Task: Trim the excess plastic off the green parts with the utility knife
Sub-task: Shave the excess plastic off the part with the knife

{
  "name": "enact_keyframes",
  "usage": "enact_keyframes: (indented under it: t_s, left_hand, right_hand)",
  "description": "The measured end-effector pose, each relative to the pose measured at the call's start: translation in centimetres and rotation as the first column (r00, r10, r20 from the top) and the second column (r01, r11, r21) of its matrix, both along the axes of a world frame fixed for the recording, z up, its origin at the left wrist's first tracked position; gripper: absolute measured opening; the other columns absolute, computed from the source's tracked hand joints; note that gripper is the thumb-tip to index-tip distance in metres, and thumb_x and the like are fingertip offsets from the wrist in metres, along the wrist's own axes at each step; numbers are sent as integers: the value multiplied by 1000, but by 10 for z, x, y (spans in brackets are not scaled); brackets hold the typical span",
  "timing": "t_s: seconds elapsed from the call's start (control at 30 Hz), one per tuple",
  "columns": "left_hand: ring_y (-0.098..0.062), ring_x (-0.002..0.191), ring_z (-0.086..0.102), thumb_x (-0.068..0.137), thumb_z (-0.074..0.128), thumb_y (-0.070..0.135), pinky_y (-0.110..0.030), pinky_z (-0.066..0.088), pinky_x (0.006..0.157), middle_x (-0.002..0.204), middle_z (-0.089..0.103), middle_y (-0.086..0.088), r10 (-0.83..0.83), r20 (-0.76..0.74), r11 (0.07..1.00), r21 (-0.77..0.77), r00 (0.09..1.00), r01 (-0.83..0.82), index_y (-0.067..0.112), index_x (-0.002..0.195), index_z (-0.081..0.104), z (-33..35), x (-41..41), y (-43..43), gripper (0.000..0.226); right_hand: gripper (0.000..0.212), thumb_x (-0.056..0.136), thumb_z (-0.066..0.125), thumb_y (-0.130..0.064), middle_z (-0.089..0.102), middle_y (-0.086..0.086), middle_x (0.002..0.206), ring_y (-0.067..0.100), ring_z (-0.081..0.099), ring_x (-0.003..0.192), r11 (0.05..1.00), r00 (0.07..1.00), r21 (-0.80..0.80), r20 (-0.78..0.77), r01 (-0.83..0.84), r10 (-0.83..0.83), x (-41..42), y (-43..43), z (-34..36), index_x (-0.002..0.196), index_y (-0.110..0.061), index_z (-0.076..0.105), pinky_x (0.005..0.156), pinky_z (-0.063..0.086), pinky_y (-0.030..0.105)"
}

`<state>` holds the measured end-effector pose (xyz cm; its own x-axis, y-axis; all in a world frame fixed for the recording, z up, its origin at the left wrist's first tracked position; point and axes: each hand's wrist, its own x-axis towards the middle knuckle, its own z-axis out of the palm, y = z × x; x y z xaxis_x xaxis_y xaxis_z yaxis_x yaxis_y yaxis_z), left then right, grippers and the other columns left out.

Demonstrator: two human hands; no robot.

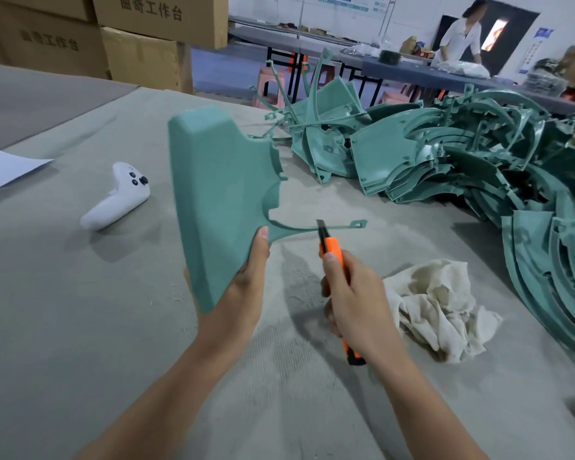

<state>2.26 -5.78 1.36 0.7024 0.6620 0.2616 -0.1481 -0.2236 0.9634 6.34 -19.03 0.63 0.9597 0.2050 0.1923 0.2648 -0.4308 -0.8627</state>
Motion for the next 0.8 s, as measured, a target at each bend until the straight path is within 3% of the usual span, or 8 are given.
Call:
enact_keyframes:
  t_s: [0.07, 0.2, 0.3, 0.4, 0.53, 0.63, 0.8]
  left_hand:
    - [40, 84, 37, 93, 51, 46, 14, 12, 73, 103, 66, 23, -16, -71, 1000, 13, 997, 17, 21, 104, 74, -5, 3, 1, 36]
    - [37, 82, 44, 95, 54, 38, 14, 20, 71, 98, 71, 14, -50, -25, 998, -29, 998, 49, 15, 101, 74, -3, 2, -1, 31]
    - [29, 95, 48, 96, 53, 34, 13, 23, 75, 115, 67, -2, -30, 8, 997, 69, 1000, 29, 4, 108, 71, -4, -1, 2, 37]
    - [4, 116, 52, 100, 44, 40, 12, 22, 81, 123, 65, -4, -80, -51, 986, 139, 995, 87, 7, 121, 67, -5, -4, 5, 45]
    - [37, 90, 42, 93, 60, 29, 14, 19, 76, 104, 72, -3, -27, 68, 1000, -14, 997, 28, 2, 104, 73, -3, -2, -2, 32]
    - [34, 89, 44, 93, 57, 37, 13, 17, 75, 100, 72, 13, -31, -19, 999, 24, 999, 32, 15, 103, 75, -9, 4, -1, 29]
    - [36, 85, 43, 95, 54, 39, 14, 18, 71, 96, 67, 21, -70, -51, 997, 28, 996, 72, 18, 103, 74, -12, 7, 3, 30]
  right_hand:
    - [37, 102, 39, -44, 50, 2, 63, 19, 44, 51, 996, 996, 36, 25, -86, 85, -12, 9, 3, 86, -14, 55, 49, 39, 42]
    - [39, 101, 39, -46, 50, 2, 62, 15, 43, 47, 977, 981, 96, 42, -190, 187, -21, 16, 8, 92, -12, 56, 44, 35, 31]
    - [35, 103, 42, -36, 51, -6, 62, 9, 43, 43, 982, 991, 150, -45, -115, 123, -11, 9, 9, 95, -6, 58, 40, 34, 22]
    - [33, 104, 42, -31, 54, 2, 66, 11, 44, 43, 992, 992, 114, -120, 52, -39, 8, -10, 11, 97, -2, 58, 38, 35, 26]
    - [33, 104, 41, -30, 54, 4, 67, 15, 44, 46, 988, 983, 85, -139, 131, -119, 14, -21, 13, 97, -3, 57, 41, 37, 29]
    - [32, 104, 40, -35, 51, -2, 63, 12, 43, 46, 998, 992, 58, -119, -28, 34, -4, 0, 8, 95, -9, 58, 45, 36, 31]
    - [38, 101, 41, -43, 51, -7, 61, 10, 40, 45, 956, 967, 199, -93, -214, 236, -22, 15, 12, 97, -8, 57, 42, 32, 25]
